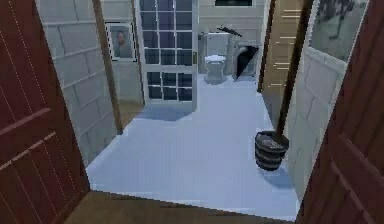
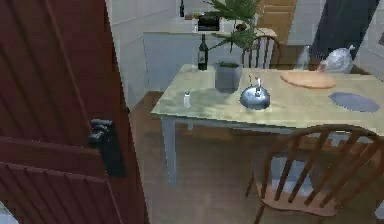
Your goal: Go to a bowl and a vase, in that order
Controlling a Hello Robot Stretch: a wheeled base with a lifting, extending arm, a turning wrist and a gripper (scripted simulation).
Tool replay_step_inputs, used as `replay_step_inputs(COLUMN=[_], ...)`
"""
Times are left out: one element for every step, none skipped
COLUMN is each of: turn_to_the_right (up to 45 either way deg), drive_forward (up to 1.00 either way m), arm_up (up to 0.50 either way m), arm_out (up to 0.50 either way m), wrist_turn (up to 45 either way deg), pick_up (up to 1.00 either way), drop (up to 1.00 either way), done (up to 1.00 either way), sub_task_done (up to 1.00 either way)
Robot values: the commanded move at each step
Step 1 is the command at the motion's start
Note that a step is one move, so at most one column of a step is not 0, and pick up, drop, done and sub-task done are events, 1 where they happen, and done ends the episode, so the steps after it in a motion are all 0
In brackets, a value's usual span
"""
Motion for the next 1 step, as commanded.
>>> replay_step_inputs(turn_to_the_right=[0.0], drive_forward=[1.0], arm_up=[0.0], arm_out=[0.0], wrist_turn=[0.0], pick_up=[0.0], drop=[0.0], done=[0.0], sub_task_done=[0.0])
